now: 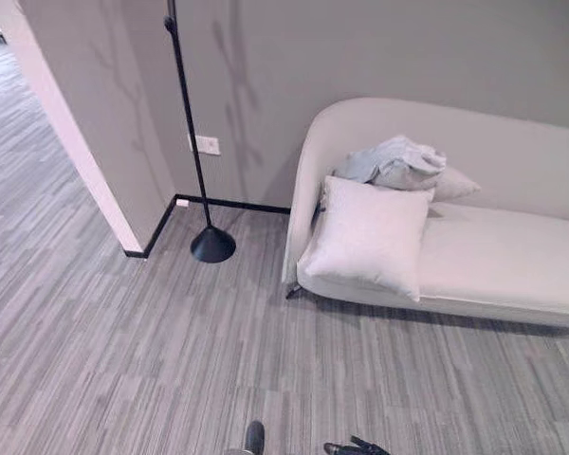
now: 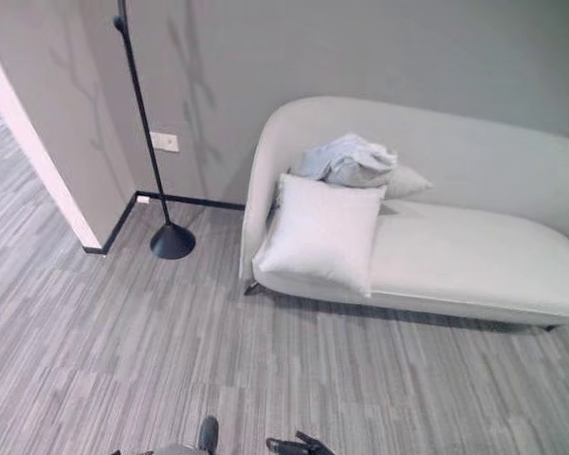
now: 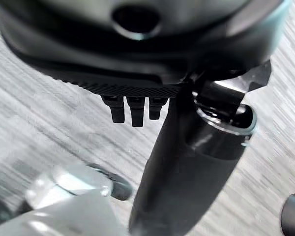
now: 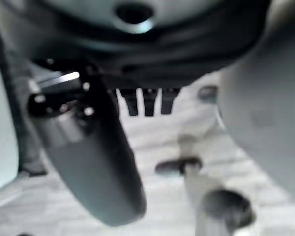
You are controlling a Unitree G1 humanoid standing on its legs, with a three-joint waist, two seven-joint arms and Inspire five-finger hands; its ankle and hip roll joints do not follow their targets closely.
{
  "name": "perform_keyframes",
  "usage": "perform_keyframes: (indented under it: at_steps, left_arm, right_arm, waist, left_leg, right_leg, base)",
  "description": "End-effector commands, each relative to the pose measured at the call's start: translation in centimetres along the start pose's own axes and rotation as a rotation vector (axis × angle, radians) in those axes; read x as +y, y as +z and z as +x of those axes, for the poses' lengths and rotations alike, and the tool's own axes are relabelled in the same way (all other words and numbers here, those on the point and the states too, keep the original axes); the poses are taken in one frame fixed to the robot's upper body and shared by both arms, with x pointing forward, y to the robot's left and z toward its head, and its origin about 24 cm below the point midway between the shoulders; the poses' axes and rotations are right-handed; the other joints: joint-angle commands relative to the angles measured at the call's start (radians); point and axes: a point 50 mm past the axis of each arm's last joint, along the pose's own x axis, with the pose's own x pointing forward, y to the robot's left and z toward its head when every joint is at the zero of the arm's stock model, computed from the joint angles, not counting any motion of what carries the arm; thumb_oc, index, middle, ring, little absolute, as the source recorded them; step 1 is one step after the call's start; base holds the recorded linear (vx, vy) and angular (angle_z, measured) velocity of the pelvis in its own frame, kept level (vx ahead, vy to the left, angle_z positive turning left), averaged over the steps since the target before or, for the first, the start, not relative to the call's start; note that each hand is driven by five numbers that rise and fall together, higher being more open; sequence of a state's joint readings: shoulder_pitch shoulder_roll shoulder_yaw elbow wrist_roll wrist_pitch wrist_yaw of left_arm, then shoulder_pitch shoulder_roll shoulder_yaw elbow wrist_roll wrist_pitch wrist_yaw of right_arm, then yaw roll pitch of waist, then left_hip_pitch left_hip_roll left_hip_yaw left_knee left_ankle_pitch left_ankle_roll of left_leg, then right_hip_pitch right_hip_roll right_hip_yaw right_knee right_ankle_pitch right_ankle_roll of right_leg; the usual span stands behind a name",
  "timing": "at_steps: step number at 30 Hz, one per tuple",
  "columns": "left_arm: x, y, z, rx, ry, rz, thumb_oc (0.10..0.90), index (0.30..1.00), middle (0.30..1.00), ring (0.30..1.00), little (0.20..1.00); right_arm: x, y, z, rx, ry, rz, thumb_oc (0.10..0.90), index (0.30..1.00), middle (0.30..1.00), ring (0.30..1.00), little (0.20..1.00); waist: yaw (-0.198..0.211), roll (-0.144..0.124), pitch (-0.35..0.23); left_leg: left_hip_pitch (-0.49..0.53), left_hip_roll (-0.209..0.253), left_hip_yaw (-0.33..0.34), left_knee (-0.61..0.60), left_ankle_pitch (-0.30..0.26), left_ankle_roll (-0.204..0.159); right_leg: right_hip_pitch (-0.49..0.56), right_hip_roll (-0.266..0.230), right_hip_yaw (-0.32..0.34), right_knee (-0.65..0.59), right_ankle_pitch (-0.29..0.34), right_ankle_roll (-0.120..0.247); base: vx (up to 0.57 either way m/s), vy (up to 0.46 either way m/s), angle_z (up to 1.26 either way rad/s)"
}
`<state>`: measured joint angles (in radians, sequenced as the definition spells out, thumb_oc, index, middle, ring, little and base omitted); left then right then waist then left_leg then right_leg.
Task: Hang the clothes on the sofa on the clothes rack.
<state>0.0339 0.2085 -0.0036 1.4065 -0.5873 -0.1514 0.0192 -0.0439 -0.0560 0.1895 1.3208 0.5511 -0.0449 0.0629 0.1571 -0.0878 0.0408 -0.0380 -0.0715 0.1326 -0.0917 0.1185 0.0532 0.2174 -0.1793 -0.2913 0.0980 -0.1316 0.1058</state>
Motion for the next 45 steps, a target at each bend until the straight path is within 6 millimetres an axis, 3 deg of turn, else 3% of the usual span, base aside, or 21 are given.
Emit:
perform_keyframes:
  at_steps: [1,2,5,7,10,11,12,18,21,23,25,27,29,30,34,36,37,38,39,43,45]
  left_arm:
    - [-3.5,2.7,0.2,-0.101,-0.084,0.074,0.8,0.9,0.9,0.9,0.9]
    - [-4.4,3.8,0.2,-0.143,-0.115,0.103,0.8,0.9,0.9,0.9,0.9]
    - [-4.9,4.0,0.2,-0.153,-0.137,0.147,0.8,0.9,0.9,0.9,0.9]
    - [-5.3,4.0,0.2,-0.147,-0.157,0.194,0.8,0.9,0.9,0.9,0.9]
    - [-5.4,3.7,0.2,-0.131,-0.165,0.21,0.8,0.9,0.9,0.9,0.9]
    - [-5.8,3.6,0.1,-0.129,-0.175,0.219,0.8,0.9,0.9,0.9,0.9]
    - [-5.8,3.6,0.1,-0.129,-0.175,0.219,0.8,0.9,0.9,0.9,0.9]
    - [-6.1,2.7,0.0,-0.113,-0.201,0.293,0.8,0.9,0.9,0.9,0.9]
    - [-4.8,2.7,0.1,-0.108,-0.15,0.255,0.8,0.9,0.9,0.9,0.9]
    - [-4.8,2.9,0.2,-0.113,-0.144,0.245,0.8,0.9,0.9,0.9,0.9]
    - [-5.1,3.1,0.1,-0.137,-0.142,0.198,0.8,0.9,0.9,0.9,0.9]
    - [-5.2,3.0,0.1,-0.139,-0.147,0.198,0.8,0.9,0.9,0.9,0.9]
    - [-5.8,3.3,0.0,-0.156,-0.159,0.18,0.8,0.9,0.9,0.9,0.9]
    - [-6.2,3.3,0.0,-0.155,-0.166,0.169,0.8,0.9,0.9,0.9,0.9]
    - [-6.7,3.8,-0.1,-0.173,-0.173,0.138,0.8,0.9,0.9,0.9,0.9]
    - [-7.0,3.9,-0.2,-0.181,-0.179,0.127,0.8,0.9,0.9,0.9,0.9]
    - [-7.3,4.6,-0.3,-0.212,-0.19,0.119,0.8,0.9,0.9,0.9,0.9]
    - [-7.3,4.6,-0.3,-0.22,-0.185,0.114,0.8,0.9,0.9,0.9,0.9]
    - [-7.3,4.6,-0.3,-0.22,-0.185,0.114,0.8,0.9,0.9,0.9,0.9]
    - [-7.1,4.5,-0.3,-0.234,-0.168,0.095,0.8,0.9,0.9,0.9,0.9]
    - [-6.5,3.8,-0.3,-0.205,-0.144,0.058,0.8,0.9,0.9,0.9,0.9]
  right_arm:
    - [-0.5,4.2,0.0,-0.145,-0.005,-0.081,0.8,0.9,0.9,0.9,0.9]
    - [-0.5,4.9,0.0,-0.173,-0.007,-0.078,0.8,0.9,0.9,0.9,0.9]
    - [-1.0,4.4,-0.1,-0.164,-0.028,-0.057,0.8,0.9,0.9,0.9,0.9]
    - [-1.9,3.4,-0.2,-0.128,-0.059,-0.049,0.8,0.9,0.9,0.9,0.9]
    - [-2.6,2.6,-0.3,-0.094,-0.083,-0.041,0.8,0.9,0.9,0.9,0.9]
    - [-3.0,2.4,-0.3,-0.079,-0.098,-0.022,0.8,0.9,0.9,0.9,0.9]
    - [-3.0,2.4,-0.3,-0.079,-0.098,-0.022,0.8,0.9,0.9,0.9,0.9]
    - [-2.7,2.2,-0.3,-0.075,-0.078,0.016,0.8,0.9,0.9,0.9,0.9]
    - [-1.7,2.9,-0.2,-0.108,-0.037,-0.096,0.8,0.9,0.9,0.9,0.9]
    - [-1.5,3.3,-0.2,-0.121,-0.034,-0.132,0.8,0.9,0.9,0.9,0.9]
    - [-1.6,4.3,-0.4,-0.166,-0.025,-0.186,0.8,0.9,0.9,0.9,0.9]
    - [-1.7,4.7,-0.4,-0.182,-0.027,-0.199,0.8,0.9,0.9,0.9,0.9]
    - [-1.6,5.6,-0.5,-0.214,-0.026,-0.265,0.8,0.9,0.9,0.9,0.9]
    - [-1.4,6.2,-0.5,-0.236,-0.024,-0.321,0.8,0.9,0.9,0.9,0.9]
    - [-1.5,7.1,-0.7,-0.268,-0.037,-0.359,0.8,0.9,0.9,0.9,0.9]
    - [-1.5,7.4,-0.8,-0.276,-0.043,-0.37,0.8,0.9,0.9,0.9,0.9]
    - [-0.9,9.2,-1.3,-0.358,-0.034,-0.456,0.8,0.9,0.9,0.9,0.9]
    - [-0.6,9.8,-1.6,-0.394,-0.026,-0.478,0.8,0.9,0.9,0.9,0.9]
    - [-0.6,9.8,-1.6,-0.394,-0.027,-0.478,0.8,0.9,0.9,0.9,0.9]
    - [0.6,13.8,-3.9,-0.623,-0.038,-0.614,0.8,0.9,0.9,0.9,0.9]
    - [1.1,15.8,-5.7,-0.765,-0.075,-0.701,0.8,0.9,0.9,0.9,0.9]
  waist:
    - [0.011,0.041,-0.006]
    - [-0.03,0.075,0.015]
    - [-0.059,0.095,0.023]
    - [-0.084,0.105,0.035]
    - [-0.088,0.109,0.037]
    - [-0.094,0.111,0.04]
    - [-0.094,0.112,0.04]
    - [-0.138,0.088,0.035]
    - [-0.13,0.062,0.01]
    - [-0.129,0.064,0.007]
    - [-0.129,0.078,0.005]
    - [-0.13,0.086,0.004]
    - [-0.116,0.097,0.006]
    - [-0.099,0.096,0.021]
    - [-0.077,0.066,0.054]
    - [-0.072,0.063,0.062]
    - [-0.056,0.049,0.066]
    - [-0.055,0.049,0.066]
    - [-0.055,0.048,0.066]
    - [-0.038,0.073,0.057]
    - [-0.049,0.073,0.045]
  left_leg:
    - [-0.027,0.044,0.008,0.029,-0.047,-0.028]
    - [0.032,0.044,0.023,0.017,-0.076,-0.005]
    - [0.079,0.042,0.032,0.004,-0.101,0.006]
    - [0.119,0.043,0.054,0.004,-0.137,-0.003]
    - [0.151,0.055,0.059,0.004,-0.177,-0.023]
    - [0.168,0.067,0.058,0.004,-0.195,-0.043]
    - [0.169,0.068,0.058,0.004,-0.195,-0.043]
    - [0.233,0.084,0.052,0.004,-0.232,-0.083]
    - [0.266,0.125,0.038,0.004,-0.235,-0.121]
    - [0.269,0.152,0.031,0.004,-0.229,-0.13]
    - [0.256,0.232,0.011,0.024,-0.185,-0.157]
    - [0.241,0.258,0.001,0.046,-0.159,-0.168]
    - [0.19,0.315,-0.033,0.154,-0.082,-0.191]
    - [0.138,0.354,-0.061,0.284,0.005,-0.208]
    - [0.038,0.385,-0.049,0.474,0.067,-0.18]
    - [0.025,0.377,-0.032,0.48,0.046,-0.169]
    - [-0.074,0.261,-0.014,0.414,-0.087,-0.142]
    - [-0.089,0.242,0.007,0.354,-0.105,-0.136]
    - [-0.088,0.241,0.008,0.352,-0.104,-0.135]
    - [-0.171,0.199,0.113,0.107,0.035,-0.149]
    - [-0.125,0.169,0.108,0.068,0.021,-0.125]
  right_leg:
    - [-0.099,0.012,-0.002,0.237,0.037,0.036]
    - [-0.171,-0.03,-0.033,0.418,0.13,0.053]
    - [-0.215,-0.073,-0.067,0.52,0.168,0.06]
    - [-0.253,-0.122,-0.146,0.436,0.136,0.041]
    - [-0.256,-0.141,-0.17,0.31,0.1,0.045]
    - [-0.279,-0.157,-0.159,0.137,0.151,0.06]
    - [-0.278,-0.156,-0.159,0.136,0.152,0.059]
    - [-0.308,-0.252,-0.004,-0.09,0.37,0.121]
    - [-0.279,-0.219,0.006,-0.085,0.344,0.128]
    - [-0.284,-0.204,0.002,-0.067,0.318,0.12]
    - [-0.286,-0.128,-0.023,-0.047,0.252,0.082]
    - [-0.281,-0.097,-0.03,-0.052,0.236,0.066]
    - [-0.253,-0.029,-0.045,-0.083,0.194,0.022]
    - [-0.198,0.022,-0.059,-0.13,0.169,-0.017]
    - [-0.13,0.047,-0.083,-0.175,0.143,-0.057]
    - [-0.121,0.049,-0.078,-0.182,0.132,-0.059]
    - [-0.107,0.034,-0.065,-0.185,0.107,-0.04]
    - [-0.105,0.031,-0.07,-0.185,0.101,-0.032]
    - [-0.105,0.03,-0.07,-0.185,0.101,-0.032]
    - [-0.072,0.071,-0.08,-0.185,0.063,-0.022]
    - [-0.034,0.077,-0.08,-0.176,0.055,-0.017]
  base:
    - [0.36,0.389,-0.59]
    - [0.18,0.228,-0.42]
    - [0.25,0.167,-0.04]
    - [0.34,0.021,-0.07]
    - [0.18,-0.12,-0.17]
    - [0.29,-0.19,-0.14]
    - [0.19,-0.203,-0.21]
    - [0.29,-0.207,-0.03]
    - [0.31,-0.272,0.12]
    - [0.21,-0.273,0.15]
    - [0.26,-0.441,0.21]
    - [0.15,-0.323,0.04]
    - [0.19,-0.431,-0.11]
    - [0.16,-0.411,-0.24]
    - [0.1,-0.245,-0.02]
    - [0.17,-0.095,-0.05]
    - [0.22,-0.024,0.05]
    - [0.22,-0.024,0.18]
    - [0.12,0.04,0.33]
    - [0.19,0.081,0.23]
    - [0.32,0.151,0.09]
